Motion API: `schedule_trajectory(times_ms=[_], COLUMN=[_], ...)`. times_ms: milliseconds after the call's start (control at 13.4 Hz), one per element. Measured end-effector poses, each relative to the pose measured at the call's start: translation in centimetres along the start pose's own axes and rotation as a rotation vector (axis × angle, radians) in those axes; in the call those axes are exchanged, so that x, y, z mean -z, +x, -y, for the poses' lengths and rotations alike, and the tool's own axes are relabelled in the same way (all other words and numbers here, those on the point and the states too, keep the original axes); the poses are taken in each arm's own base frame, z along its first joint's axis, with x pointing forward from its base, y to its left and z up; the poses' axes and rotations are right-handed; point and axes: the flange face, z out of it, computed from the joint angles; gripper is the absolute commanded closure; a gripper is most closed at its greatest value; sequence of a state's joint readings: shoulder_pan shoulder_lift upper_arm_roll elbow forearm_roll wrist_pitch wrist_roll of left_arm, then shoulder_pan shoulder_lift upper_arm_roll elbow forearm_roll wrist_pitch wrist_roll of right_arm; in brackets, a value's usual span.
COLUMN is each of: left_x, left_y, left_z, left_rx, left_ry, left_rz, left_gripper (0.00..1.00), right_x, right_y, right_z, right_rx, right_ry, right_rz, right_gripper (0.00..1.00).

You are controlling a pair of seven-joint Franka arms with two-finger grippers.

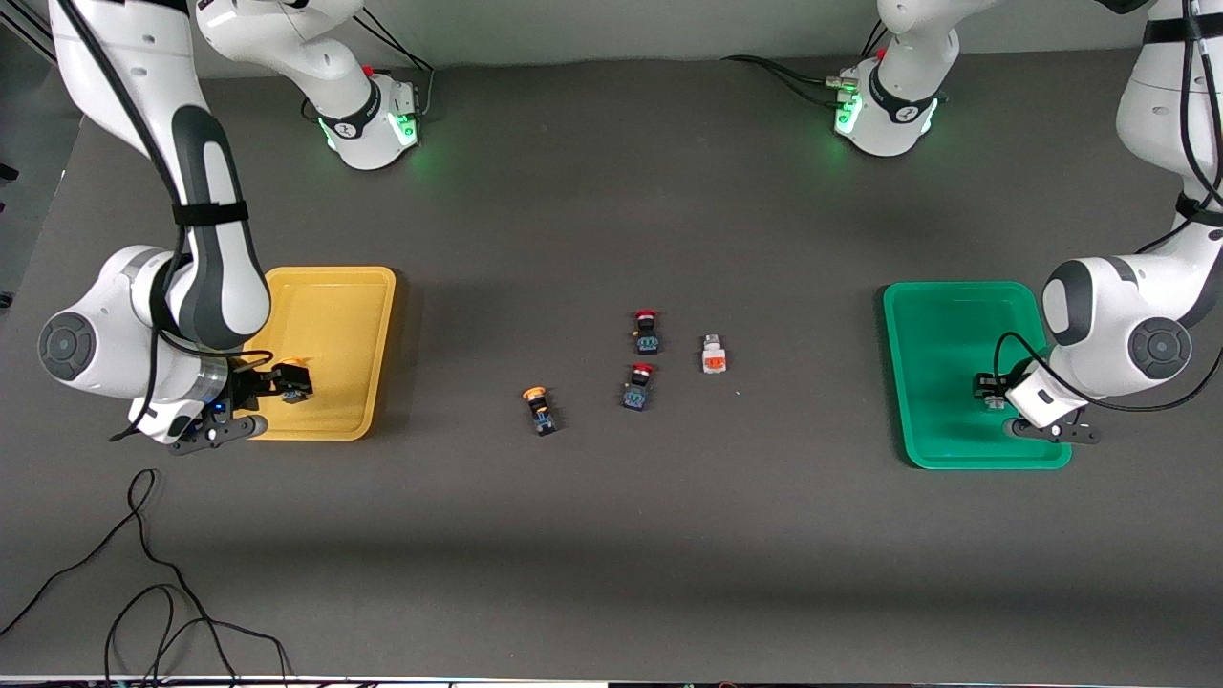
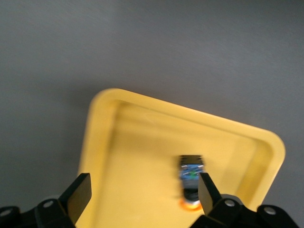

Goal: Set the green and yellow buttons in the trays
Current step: 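Grasp the orange button with the left gripper while the right gripper grasps a yellow button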

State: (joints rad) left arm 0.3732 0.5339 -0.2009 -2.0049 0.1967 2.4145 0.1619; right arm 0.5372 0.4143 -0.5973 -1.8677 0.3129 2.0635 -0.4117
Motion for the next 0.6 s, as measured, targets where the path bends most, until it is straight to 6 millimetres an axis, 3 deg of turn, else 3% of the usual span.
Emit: schedule_trajectory(times_ms=[149,298,447,596], left_x=[1.5,5.6,11.5,16.8], left_y=[0.4,1.3,2.3,2.7], left_z=[-0.3,-2.4,-8.1,-15.6], left_rx=[-0.008,-0.023,0.001,0.049], left_ry=[0.003,0.001,-0.007,-0.029], left_rz=[0.029,0.064,0.118,0.142], left_gripper=[0.00,0.00,0.00,0.00], right_x=[2.0,2.1,1.9,1.6], right_y=[1.9,2.6,3.1,4.4], right_z=[6.8,14.4,21.1,26.2], right_rx=[-0.030,-0.033,-0.013,0.004], right_ry=[-0.014,-0.028,-0.045,-0.025], right_rz=[-0.003,-0.010,-0.024,-0.054], right_gripper=[0.00,0.00,0.00,0.00])
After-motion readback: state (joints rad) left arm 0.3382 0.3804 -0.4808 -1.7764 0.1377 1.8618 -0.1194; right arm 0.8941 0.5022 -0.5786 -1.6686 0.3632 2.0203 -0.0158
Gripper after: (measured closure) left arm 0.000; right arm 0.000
